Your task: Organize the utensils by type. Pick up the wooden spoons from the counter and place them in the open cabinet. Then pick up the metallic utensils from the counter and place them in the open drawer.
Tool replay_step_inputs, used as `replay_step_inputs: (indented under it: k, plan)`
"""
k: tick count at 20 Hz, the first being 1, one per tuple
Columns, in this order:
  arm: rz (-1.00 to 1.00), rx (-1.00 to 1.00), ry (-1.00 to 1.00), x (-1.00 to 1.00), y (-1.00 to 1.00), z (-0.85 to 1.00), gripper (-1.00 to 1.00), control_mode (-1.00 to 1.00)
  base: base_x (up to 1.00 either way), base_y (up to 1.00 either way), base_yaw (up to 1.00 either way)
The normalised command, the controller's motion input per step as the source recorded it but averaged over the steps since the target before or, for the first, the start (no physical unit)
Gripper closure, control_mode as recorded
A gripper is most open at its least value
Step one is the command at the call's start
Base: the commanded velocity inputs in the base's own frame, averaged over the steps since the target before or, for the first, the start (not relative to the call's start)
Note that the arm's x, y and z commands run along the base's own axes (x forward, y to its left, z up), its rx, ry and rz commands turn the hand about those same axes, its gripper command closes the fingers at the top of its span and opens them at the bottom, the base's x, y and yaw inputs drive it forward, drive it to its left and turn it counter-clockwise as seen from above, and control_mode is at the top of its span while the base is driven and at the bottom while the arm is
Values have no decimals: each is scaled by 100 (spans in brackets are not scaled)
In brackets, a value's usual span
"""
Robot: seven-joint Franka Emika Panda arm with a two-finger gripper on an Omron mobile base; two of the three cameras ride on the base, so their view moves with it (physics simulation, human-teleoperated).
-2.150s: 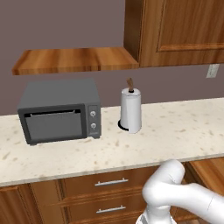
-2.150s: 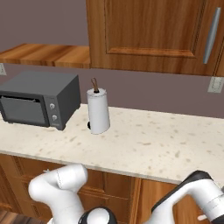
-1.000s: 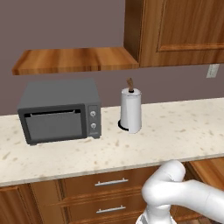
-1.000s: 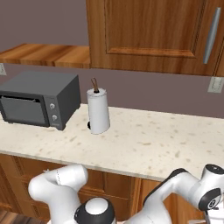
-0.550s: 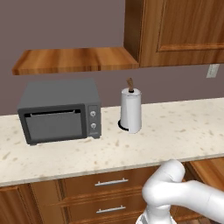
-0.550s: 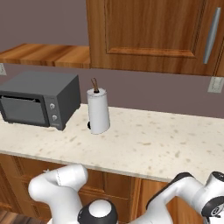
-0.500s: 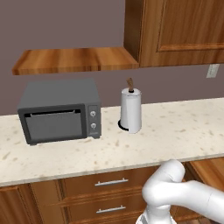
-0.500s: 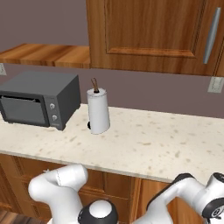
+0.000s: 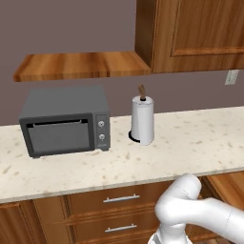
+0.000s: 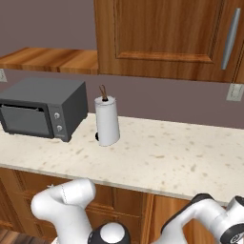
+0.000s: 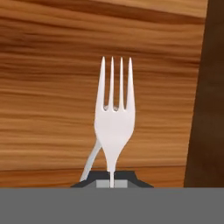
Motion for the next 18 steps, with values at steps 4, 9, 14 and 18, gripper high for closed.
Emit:
replay_step_inputs:
  k: [4, 9, 14, 18]
  plan:
    - [0, 9, 0, 0, 19, -16, 100, -100, 0, 0, 0]
    - [-1, 9, 0, 0, 25, -20, 100, -100, 0, 0, 0]
    - [-7, 4, 0, -5, 17, -11, 100, -100, 0, 0, 0]
    - [-20, 0, 0, -21, 14, -17, 100, -100, 0, 0, 0]
